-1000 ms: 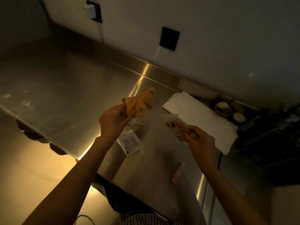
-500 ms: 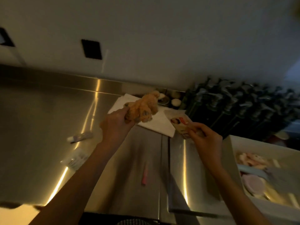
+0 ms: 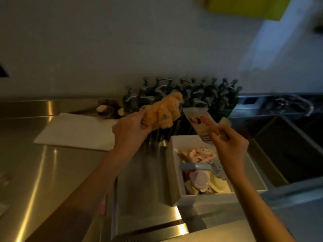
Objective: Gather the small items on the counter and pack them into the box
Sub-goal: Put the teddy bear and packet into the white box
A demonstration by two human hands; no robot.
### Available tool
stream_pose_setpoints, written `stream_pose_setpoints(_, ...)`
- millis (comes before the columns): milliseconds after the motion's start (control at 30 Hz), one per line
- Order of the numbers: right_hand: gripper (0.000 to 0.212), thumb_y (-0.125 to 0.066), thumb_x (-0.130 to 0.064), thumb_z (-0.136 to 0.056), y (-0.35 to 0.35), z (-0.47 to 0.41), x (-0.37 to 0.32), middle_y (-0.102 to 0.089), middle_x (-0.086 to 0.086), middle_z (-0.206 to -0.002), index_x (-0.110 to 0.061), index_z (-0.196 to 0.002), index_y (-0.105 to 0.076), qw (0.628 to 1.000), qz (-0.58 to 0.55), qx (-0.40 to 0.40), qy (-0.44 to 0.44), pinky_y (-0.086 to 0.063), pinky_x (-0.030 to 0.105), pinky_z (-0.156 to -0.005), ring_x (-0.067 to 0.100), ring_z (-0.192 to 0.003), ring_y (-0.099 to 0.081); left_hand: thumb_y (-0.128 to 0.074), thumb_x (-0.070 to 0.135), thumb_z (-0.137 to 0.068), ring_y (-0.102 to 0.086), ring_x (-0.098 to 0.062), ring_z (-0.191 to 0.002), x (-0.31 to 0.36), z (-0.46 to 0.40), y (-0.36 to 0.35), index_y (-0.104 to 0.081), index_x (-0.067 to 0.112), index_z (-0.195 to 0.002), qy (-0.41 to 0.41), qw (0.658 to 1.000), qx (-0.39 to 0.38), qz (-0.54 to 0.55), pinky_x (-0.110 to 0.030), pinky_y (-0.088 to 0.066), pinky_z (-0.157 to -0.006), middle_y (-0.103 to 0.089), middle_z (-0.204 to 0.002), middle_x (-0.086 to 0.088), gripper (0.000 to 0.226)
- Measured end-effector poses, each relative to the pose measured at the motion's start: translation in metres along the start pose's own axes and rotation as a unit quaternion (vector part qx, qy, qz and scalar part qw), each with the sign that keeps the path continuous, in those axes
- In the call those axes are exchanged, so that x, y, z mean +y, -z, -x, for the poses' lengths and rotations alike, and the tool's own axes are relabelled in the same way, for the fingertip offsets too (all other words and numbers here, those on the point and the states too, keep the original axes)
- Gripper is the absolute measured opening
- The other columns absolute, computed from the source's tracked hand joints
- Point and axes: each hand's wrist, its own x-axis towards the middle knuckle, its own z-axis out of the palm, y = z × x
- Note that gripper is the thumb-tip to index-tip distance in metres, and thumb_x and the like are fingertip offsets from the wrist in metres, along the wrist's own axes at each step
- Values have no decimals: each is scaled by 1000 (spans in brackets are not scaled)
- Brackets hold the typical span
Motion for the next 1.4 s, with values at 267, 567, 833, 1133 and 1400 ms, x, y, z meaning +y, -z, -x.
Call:
stream_pose_setpoints(267,28,-68,-13,-83,68,-9,72,-64,-14,-91,-25,-109,-65,998,36,21,-35,-49,11,-67,-5,-77,-60,-51,53,-73,-64,-28,-96,65,18,-83,-58,24,-129,-29,997,-59,28,-45,-53,-77,-69,-106,-6,63)
stream_pose_setpoints(567,27,-64,-21,-85,104,-18,119,-60,-23,-84,-37,-106,-58,998,43,21,-41,-57,31,-70,1,-79,-64,-67,38,-80,-65,-30,-93,99,38,-130,-61,25,-126,-20,995,-94,21,-43,-54,-71,-70,-103,-7,49)
stream_pose_setpoints(833,26,-65,-21,-84,108,-14,133,-62,-20,-83,-36,-105,-59,999,32,16,-32,-56,32,-68,3,-76,-63,-77,25,-76,-65,-34,-90,112,51,-148,-67,10,-115,-36,993,-111,-15,-37,-48,-71,-70,-99,-15,43)
stream_pose_setpoints(1133,26,-64,-21,-85,119,-19,133,-60,-25,-85,-35,-106,-59,999,19,17,-27,-55,25,-67,-2,-78,-62,-52,61,-82,-47,-18,-124,111,49,-147,-52,20,-134,-89,986,-138,11,-32,-32,-98,-53,-135,0,67)
stream_pose_setpoints(1400,27,-63,-24,-83,105,-23,109,-66,-13,-92,-33,-108,-61,1000,13,-2,12,-53,24,-65,4,-77,-64,-44,47,-90,-48,-21,-121,107,38,-132,-57,10,-128,-97,993,-63,29,-35,-38,-97,-56,-130,-8,55)
